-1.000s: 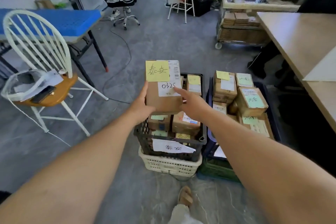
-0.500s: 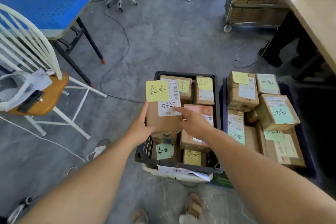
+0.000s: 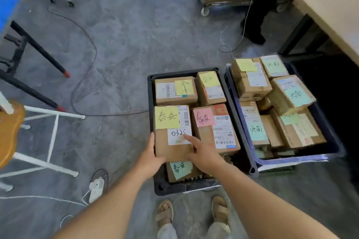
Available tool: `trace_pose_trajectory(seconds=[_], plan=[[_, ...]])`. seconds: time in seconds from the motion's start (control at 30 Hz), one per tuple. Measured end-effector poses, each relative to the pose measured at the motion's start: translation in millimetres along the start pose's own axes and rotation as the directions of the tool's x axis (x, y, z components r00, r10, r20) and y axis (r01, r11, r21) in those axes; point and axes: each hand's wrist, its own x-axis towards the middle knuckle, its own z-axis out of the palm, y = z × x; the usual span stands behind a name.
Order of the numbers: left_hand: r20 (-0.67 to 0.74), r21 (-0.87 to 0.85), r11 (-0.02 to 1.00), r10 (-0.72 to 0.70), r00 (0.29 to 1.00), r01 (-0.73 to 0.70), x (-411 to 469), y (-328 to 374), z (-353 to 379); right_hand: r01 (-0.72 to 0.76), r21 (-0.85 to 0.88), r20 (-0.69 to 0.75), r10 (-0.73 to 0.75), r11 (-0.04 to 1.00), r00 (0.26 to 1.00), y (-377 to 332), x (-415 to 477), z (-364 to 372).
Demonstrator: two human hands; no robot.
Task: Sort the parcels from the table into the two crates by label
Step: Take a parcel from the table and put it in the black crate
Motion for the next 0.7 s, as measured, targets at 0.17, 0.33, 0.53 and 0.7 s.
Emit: trace_pose_trajectory(seconds=[0.17, 0.33, 0.53, 0.7], plan=[[0.055, 0.000, 1.000, 0.031, 0.998, -0.031, 13.5, -3.9, -2.5, -0.024, 0.011, -0.099, 0.025, 1.000, 0.995, 3.5, -1.2, 14.4], [0.053, -0.012, 0.998, 0.062, 0.997, -0.062, 27.5, -4.3, 1.7, -0.021, 0.051, -0.114, 0.027, 0.998, 0.993, -1.0, 16.1, 9.6], [-0.041, 0.166, 0.984, 0.074, 0.996, -0.066, 69.8, -9.3, -2.6, 0.012, -0.143, -0.123, -0.029, 0.990, 0.992, -7.3, 57.9, 9.3], [-0.097, 0.411, 0.908, 0.128, 0.987, -0.077, 83.6, -9.0, 1.8, -0.053, -0.191, -0.047, 0.045, 0.980, 0.998, 3.9, 86.7, 17.0]])
